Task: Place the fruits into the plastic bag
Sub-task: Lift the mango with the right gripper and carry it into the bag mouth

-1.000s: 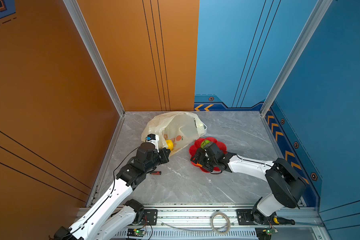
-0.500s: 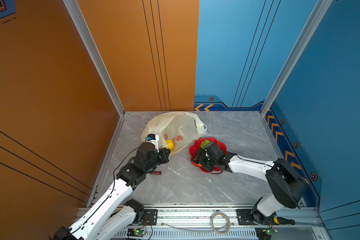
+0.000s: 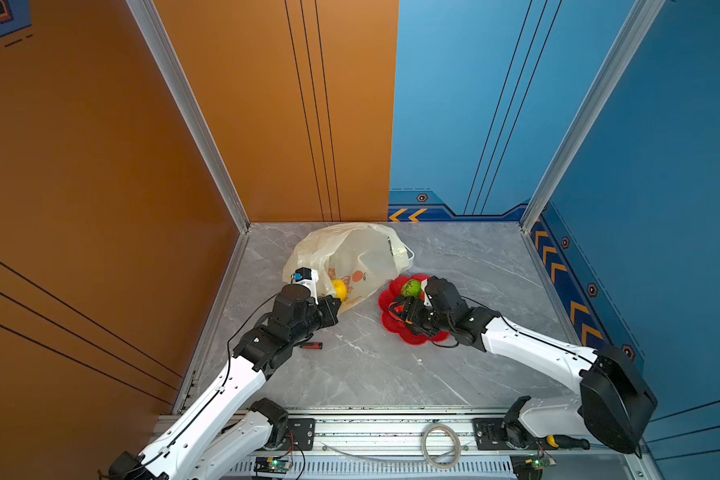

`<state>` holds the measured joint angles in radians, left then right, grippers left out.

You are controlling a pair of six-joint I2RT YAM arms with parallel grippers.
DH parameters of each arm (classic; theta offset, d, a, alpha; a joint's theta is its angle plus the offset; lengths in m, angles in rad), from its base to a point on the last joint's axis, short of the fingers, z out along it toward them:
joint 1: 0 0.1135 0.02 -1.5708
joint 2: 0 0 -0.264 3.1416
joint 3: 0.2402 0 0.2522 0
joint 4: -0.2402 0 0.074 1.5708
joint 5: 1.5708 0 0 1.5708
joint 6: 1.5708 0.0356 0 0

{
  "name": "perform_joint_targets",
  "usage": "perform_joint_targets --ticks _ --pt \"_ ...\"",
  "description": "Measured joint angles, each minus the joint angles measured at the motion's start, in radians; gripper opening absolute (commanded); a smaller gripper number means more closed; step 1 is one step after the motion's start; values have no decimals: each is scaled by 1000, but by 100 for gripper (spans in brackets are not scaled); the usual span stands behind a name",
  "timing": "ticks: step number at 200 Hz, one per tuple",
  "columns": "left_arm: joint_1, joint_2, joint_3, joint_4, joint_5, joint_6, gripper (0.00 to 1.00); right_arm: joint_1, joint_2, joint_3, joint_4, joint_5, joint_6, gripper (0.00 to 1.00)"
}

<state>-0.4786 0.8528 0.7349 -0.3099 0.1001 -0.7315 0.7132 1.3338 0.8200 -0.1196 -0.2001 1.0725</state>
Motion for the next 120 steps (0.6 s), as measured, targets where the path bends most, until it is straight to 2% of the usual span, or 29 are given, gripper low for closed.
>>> perform_joint_targets --ticks 61,120 --pt "0 2 0 0 10 0 0 15 -6 166 -89 21 -43 71" --pt "0 2 0 0 11 -4 0 32 237 402 -109 6 -116 71"
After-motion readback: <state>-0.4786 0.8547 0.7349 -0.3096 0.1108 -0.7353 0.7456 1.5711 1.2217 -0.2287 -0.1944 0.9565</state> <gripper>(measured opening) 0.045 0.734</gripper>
